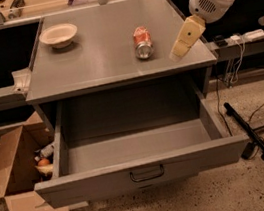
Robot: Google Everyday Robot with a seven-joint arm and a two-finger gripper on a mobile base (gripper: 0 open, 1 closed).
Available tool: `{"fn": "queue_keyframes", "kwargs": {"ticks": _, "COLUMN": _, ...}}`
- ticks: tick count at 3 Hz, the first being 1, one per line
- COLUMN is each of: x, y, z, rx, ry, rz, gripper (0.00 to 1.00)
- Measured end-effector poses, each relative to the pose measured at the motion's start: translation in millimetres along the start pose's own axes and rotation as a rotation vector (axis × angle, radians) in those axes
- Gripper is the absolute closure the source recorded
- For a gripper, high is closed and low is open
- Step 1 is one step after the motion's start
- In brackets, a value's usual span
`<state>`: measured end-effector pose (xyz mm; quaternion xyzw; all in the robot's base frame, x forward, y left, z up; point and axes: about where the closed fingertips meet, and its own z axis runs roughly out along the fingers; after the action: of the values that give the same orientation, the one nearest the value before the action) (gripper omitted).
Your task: Place coke can into top drawer
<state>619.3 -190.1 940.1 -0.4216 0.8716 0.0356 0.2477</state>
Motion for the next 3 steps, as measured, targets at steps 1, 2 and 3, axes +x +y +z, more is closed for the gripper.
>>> {"fn": "queue_keyframes", "kwargs": {"ticks": 1, "x": 0, "y": 1, "z": 0, "rx": 0.000, "ry": 0.001, "rz": -0.003, "gripper": 0.00}}
{"fn": "queue_keyframes", "kwargs": {"ticks": 2, "x": -14, "y": -21, "z": 9, "rx": 0.012, "ry": -0.070, "rz": 0.096, "gripper": 0.00}}
{"fn": "queue_keyframes", "kwargs": {"ticks": 3, "x": -37, "y": -58, "z": 28, "rx": 0.017, "ry": -0.139, "rz": 0.259, "gripper": 0.00}}
